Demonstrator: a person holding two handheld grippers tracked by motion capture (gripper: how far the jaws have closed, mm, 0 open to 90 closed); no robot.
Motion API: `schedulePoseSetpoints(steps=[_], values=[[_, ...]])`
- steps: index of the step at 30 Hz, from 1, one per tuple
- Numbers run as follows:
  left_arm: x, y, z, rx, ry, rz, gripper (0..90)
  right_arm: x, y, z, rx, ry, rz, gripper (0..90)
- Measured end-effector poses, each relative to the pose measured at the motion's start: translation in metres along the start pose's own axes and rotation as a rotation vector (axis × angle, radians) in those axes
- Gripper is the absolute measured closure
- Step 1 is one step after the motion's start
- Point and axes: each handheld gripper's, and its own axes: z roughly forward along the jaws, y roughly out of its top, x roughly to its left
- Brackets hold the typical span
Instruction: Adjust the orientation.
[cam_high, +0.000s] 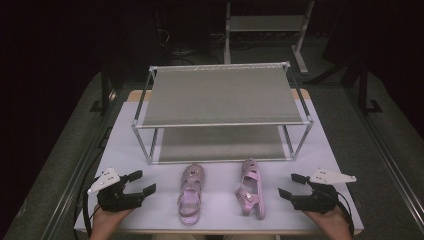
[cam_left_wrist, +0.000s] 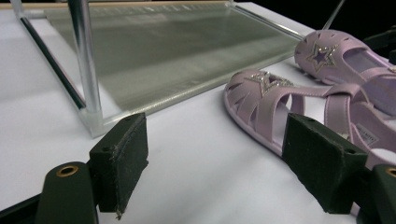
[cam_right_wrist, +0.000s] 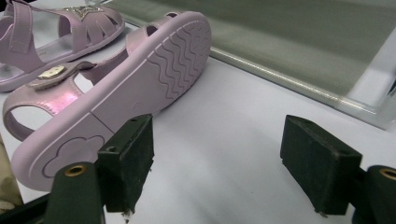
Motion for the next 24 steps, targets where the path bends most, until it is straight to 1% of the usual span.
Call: schedulePoseSetpoints(steps=[2, 4, 7, 9, 11, 12, 14, 18, 22, 24], values=[[-0.001, 0.0, 0.001, 0.009, 0.0, 0.013, 22.5, -0.002, 0.0, 0.0, -0.003, 0.002, 0.005, 25.4], [-0.003, -0.001, 0.0, 0.012, -0.001, 0.012, 22.5, -0.003, 0.0, 0.0, -0.01, 0.003, 0.011, 25.4], [-0.005, -0.002, -0.002, 0.0, 0.0, 0.004, 22.6, -0.003, 0.0, -0.001, -0.013, 0.004, 0.021, 25.4], [-0.007, -0.001, -0.005, -0.002, 0.002, 0.016, 22.5, -0.001, 0.001, -0.002, -0.013, 0.0, 0.014, 25.4], [-0.008, -0.001, -0.006, -0.009, 0.003, 0.017, 22.6, 0.001, 0.001, -0.002, -0.016, -0.001, 0.007, 25.2], [-0.01, 0.0, -0.007, -0.015, -0.001, 0.013, 22.5, 0.004, 0.003, -0.003, -0.022, -0.004, -0.002, 25.1], [-0.013, -0.001, -0.006, -0.019, -0.008, 0.01, 22.5, 0.006, 0.004, -0.002, -0.025, -0.006, -0.005, 25.1], [-0.019, 0.001, -0.003, -0.014, -0.024, 0.026, 22.6, 0.007, 0.004, 0.001, -0.013, -0.003, -0.015, 25.0], [-0.025, 0.003, 0.001, -0.016, -0.043, 0.03, 22.6, 0.004, 0.003, 0.002, -0.008, 0.006, 0.002, 25.0], [-0.029, 0.004, 0.003, -0.017, -0.056, 0.03, 22.6, 0.003, 0.002, 0.002, -0.012, 0.001, 0.007, 25.0]])
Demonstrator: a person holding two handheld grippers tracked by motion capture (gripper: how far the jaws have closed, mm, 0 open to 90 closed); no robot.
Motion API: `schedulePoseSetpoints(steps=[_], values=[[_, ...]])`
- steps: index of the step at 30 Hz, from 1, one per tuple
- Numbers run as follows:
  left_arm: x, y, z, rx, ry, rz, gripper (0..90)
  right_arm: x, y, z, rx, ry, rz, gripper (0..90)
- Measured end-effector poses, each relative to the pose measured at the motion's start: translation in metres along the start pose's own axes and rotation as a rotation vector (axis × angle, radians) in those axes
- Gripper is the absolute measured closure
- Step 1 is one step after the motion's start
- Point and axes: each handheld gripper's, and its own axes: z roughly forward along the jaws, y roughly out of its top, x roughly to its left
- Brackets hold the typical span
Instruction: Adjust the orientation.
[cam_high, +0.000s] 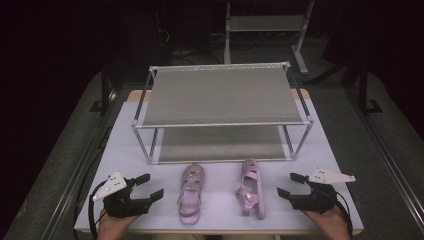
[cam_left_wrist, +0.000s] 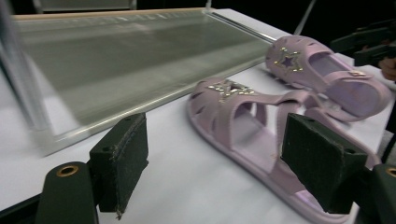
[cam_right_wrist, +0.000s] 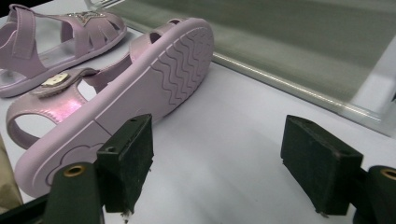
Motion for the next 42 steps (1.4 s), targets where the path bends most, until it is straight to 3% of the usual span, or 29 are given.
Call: schedulePoseSetpoints(steps=[10, 19, 42], values=[[-0.024, 0.002, 0.013, 0.008, -0.049, 0.03, 22.6, 0.002, 0.001, 0.0, -0.002, -0.01, -0.018, 23.6], [-0.035, 0.002, 0.025, 0.033, -0.07, 0.011, 24.4, 0.003, 0.001, -0.001, -0.007, -0.01, -0.018, 23.6], [-0.047, -0.001, 0.039, 0.125, -0.048, -0.004, 58.9, 0.005, 0.001, 0.001, 0.0, -0.006, -0.022, 23.7]])
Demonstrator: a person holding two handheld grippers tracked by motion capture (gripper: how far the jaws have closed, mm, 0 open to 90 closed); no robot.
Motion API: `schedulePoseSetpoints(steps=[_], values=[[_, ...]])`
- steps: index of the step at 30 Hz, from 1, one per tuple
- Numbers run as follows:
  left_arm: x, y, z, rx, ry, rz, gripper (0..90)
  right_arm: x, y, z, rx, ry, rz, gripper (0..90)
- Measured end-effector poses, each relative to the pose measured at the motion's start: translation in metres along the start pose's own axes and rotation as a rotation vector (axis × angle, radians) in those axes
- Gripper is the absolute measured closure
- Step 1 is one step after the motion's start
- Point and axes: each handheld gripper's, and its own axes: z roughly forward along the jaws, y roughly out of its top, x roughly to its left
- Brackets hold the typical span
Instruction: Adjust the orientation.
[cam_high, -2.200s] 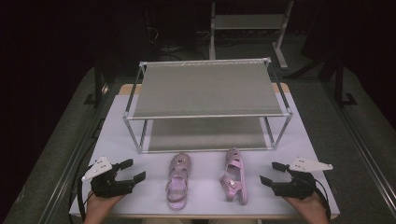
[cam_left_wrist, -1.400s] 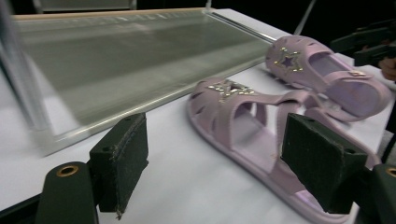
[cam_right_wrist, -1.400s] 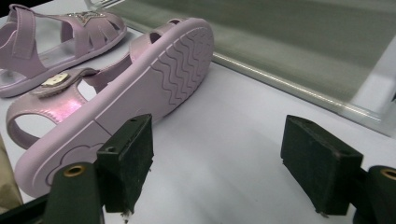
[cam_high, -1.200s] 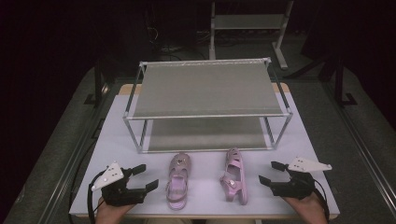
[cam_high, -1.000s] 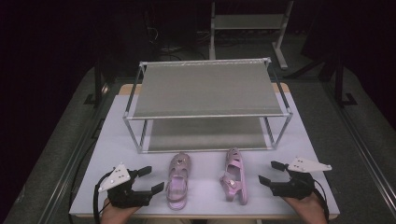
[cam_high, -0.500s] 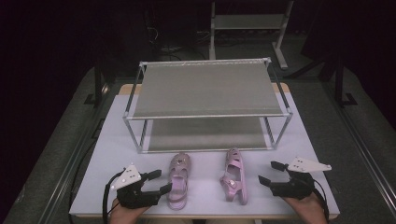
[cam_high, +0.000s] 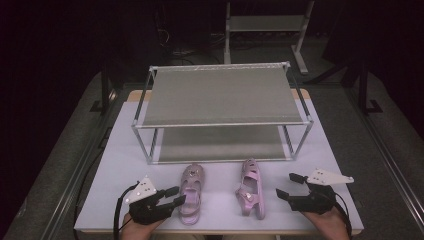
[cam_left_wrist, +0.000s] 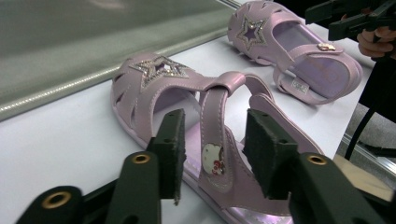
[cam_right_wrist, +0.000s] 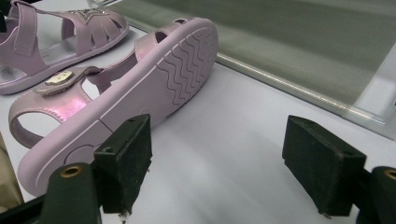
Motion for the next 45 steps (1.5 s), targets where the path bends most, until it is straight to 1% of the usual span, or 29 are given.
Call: schedulePoseSetpoints(steps=[2, 6, 9, 10, 12, 15, 16, 17, 19, 20, 21, 23, 25, 26, 29, 31, 34, 37, 39, 42, 45], values=[[-0.002, 0.0, 0.002, 0.01, 0.004, 0.002, 62.5, 0.0, 0.0, 0.0, 0.001, 0.0, 0.001, 23.7], [-0.005, 0.0, 0.004, 0.034, 0.007, -0.006, 65.4, 0.001, 0.0, 0.0, 0.001, 0.002, 0.001, 23.7], [-0.004, 0.001, 0.003, 0.039, 0.017, -0.027, 69.6, 0.001, 0.0, 0.001, 0.007, 0.003, -0.001, 23.7], [-0.003, 0.0, 0.002, 0.034, 0.024, -0.043, 71.3, 0.001, 0.0, 0.001, 0.007, 0.003, -0.002, 23.7], [-0.003, 0.0, 0.002, 0.029, 0.035, -0.051, 74.7, 0.002, 0.0, 0.001, 0.007, 0.005, -0.003, 23.7], [-0.003, -0.001, 0.0, 0.017, 0.062, -0.047, 78.4, 0.002, 0.0, 0.001, 0.005, 0.003, -0.002, 23.7], [-0.003, -0.001, 0.0, 0.017, 0.062, -0.047, 79.2, 0.002, 0.0, 0.001, 0.005, 0.003, -0.002, 23.7], [-0.002, -0.001, -0.002, -0.001, 0.076, -0.06, 80.0, 0.002, 0.0, 0.0, 0.003, 0.001, -0.003, 23.7], [0.002, -0.001, -0.005, -0.013, 0.074, -0.086, 81.3, 0.002, 0.0, 0.0, 0.005, 0.0, -0.002, 23.7], [0.002, -0.001, -0.005, -0.013, 0.074, -0.086, 82.0, 0.002, 0.0, 0.0, 0.005, 0.0, -0.002, 23.7], [0.004, -0.001, -0.007, -0.026, 0.074, -0.101, 82.0, 0.002, 0.0, 0.001, 0.007, -0.002, -0.002, 23.7], [0.006, 0.0, -0.012, -0.057, 0.078, -0.11, 83.5, 0.002, 0.0, 0.0, 0.007, -0.006, -0.002, 23.7], [0.006, 0.0, -0.016, -0.083, 0.063, -0.13, 83.8, 0.003, -0.001, 0.0, 0.005, -0.008, -0.001, 23.8], [0.006, 0.0, -0.017, -0.095, 0.062, -0.137, 83.8, 0.003, -0.001, 0.0, 0.003, -0.008, -0.001, 23.8], [0.004, 0.002, -0.02, -0.128, 0.054, -0.149, 83.9, 0.004, 0.0, -0.001, 0.001, -0.01, 0.002, 23.8], [0.002, 0.005, -0.02, -0.152, 0.057, -0.15, 83.9, 0.004, 0.0, -0.001, -0.003, -0.009, -0.001, 23.8], [-0.001, 0.009, -0.02, -0.184, 0.061, -0.154, 83.8, 0.004, 0.0, -0.001, -0.005, -0.009, -0.001, 23.8], [-0.001, 0.012, -0.017, -0.213, 0.059, -0.17, 83.9, 0.003, 0.0, -0.002, -0.008, -0.008, 0.0, 23.8], [-0.001, 0.014, -0.013, -0.225, 0.056, -0.174, 83.8, 0.002, 0.0, -0.002, -0.01, -0.01, 0.003, 23.8], [0.001, 0.014, -0.007, -0.233, 0.07, -0.182, 83.9, 0.002, 0.0, -0.002, -0.012, -0.011, 0.007, 23.8], [0.002, 0.016, -0.002, -0.25, 0.08, -0.185, 83.8, 0.003, 0.0, -0.002, -0.012, -0.008, 0.0, 23.8]])
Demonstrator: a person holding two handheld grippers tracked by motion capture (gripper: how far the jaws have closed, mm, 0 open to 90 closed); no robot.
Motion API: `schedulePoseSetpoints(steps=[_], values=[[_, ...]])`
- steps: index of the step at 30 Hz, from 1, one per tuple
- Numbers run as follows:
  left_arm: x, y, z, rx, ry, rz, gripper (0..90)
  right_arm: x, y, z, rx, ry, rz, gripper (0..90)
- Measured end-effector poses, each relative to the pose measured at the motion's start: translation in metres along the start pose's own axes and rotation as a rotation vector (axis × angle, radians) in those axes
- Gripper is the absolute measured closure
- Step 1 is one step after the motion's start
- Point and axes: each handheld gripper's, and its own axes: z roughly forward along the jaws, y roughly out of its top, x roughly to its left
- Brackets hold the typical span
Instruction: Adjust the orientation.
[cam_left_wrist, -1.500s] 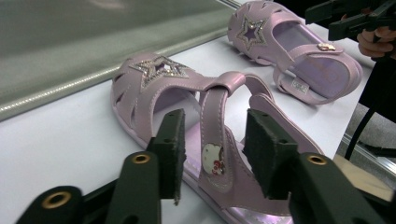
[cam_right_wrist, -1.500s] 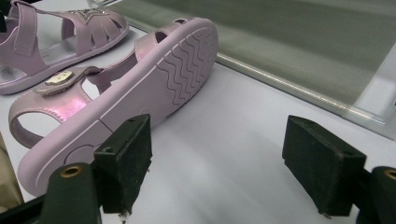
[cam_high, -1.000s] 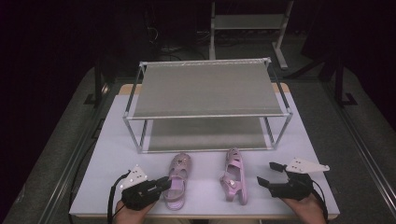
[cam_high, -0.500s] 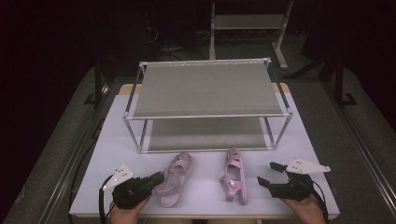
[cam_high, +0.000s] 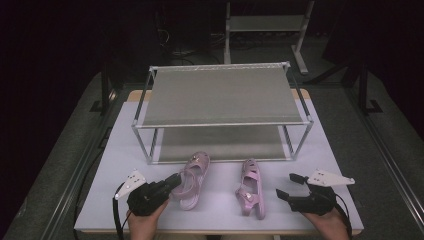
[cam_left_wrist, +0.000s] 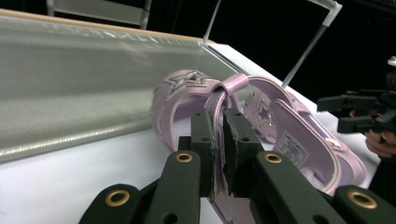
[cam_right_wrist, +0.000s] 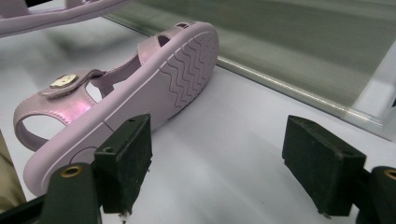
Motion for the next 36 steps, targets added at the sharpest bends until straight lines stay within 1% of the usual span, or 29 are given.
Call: schedulePoseSetpoints(steps=[2, 5, 8, 15, 19, 24, 25, 29, 36], values=[[0.001, 0.001, 0.004, -0.011, -0.004, -0.02, 83.8, 0.0, 0.0, 0.0, 0.002, 0.001, -0.002, 23.8], [0.003, 0.002, 0.011, -0.013, -0.003, -0.026, 83.8, 0.0, 0.0, 0.0, 0.004, 0.0, -0.003, 23.8], [0.003, 0.003, 0.016, -0.02, 0.001, -0.02, 83.8, 0.0, -0.001, -0.001, 0.001, -0.003, 0.002, 23.9], [0.008, 0.006, 0.027, -0.046, 0.018, -0.037, 83.8, 0.0, -0.001, -0.001, 0.002, -0.007, 0.004, 24.0], [0.01, 0.007, 0.031, -0.05, 0.033, -0.033, 83.8, 0.0, -0.001, -0.001, 0.005, -0.007, 0.007, 24.0], [0.012, 0.008, 0.037, -0.058, 0.042, -0.028, 83.8, 0.0, -0.001, -0.002, -0.001, -0.006, 0.01, 23.9], [0.012, 0.008, 0.039, -0.064, 0.044, -0.034, 83.8, -0.001, -0.001, -0.002, -0.003, -0.006, 0.009, 23.9], [0.014, 0.01, 0.046, -0.078, 0.051, -0.036, 83.8, -0.001, -0.001, -0.002, -0.006, -0.006, 0.008, 23.9], [0.019, 0.015, 0.059, -0.082, 0.062, -0.026, 83.8, -0.001, -0.001, -0.002, -0.005, -0.003, 0.011, 23.9]])
